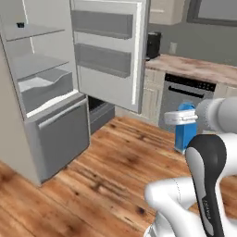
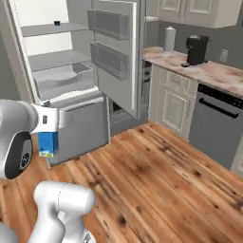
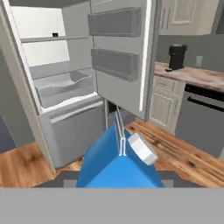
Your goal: Take out the milk from the fridge and place it on the tray on the counter. Then take the sugar cube near the tray and place it in the tray.
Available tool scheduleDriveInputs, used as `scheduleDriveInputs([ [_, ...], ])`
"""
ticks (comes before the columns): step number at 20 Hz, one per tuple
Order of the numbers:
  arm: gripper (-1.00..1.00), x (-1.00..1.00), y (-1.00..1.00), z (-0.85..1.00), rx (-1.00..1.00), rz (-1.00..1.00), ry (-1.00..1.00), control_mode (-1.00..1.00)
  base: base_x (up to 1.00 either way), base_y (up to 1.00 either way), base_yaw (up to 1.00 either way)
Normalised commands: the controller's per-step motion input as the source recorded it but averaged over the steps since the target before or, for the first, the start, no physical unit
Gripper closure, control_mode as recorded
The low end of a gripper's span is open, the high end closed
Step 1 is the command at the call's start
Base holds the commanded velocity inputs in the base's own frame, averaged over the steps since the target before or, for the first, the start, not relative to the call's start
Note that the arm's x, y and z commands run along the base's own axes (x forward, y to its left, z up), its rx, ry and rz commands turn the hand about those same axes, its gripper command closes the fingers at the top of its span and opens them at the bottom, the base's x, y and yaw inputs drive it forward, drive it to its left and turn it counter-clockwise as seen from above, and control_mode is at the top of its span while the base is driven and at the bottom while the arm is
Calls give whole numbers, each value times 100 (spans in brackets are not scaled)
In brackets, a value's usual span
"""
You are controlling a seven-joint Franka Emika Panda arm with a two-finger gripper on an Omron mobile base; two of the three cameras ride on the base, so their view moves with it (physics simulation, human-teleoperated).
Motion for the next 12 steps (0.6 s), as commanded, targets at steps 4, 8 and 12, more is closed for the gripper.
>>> scheduleDriveInputs([
  [4,100,0,0,0,0,0,0,100,0,0,-100],
  [8,100,0,0,0,0,0,0,100,0,0,-100],
  [12,100,0,0,0,0,0,0,100,0,0,-100],
])
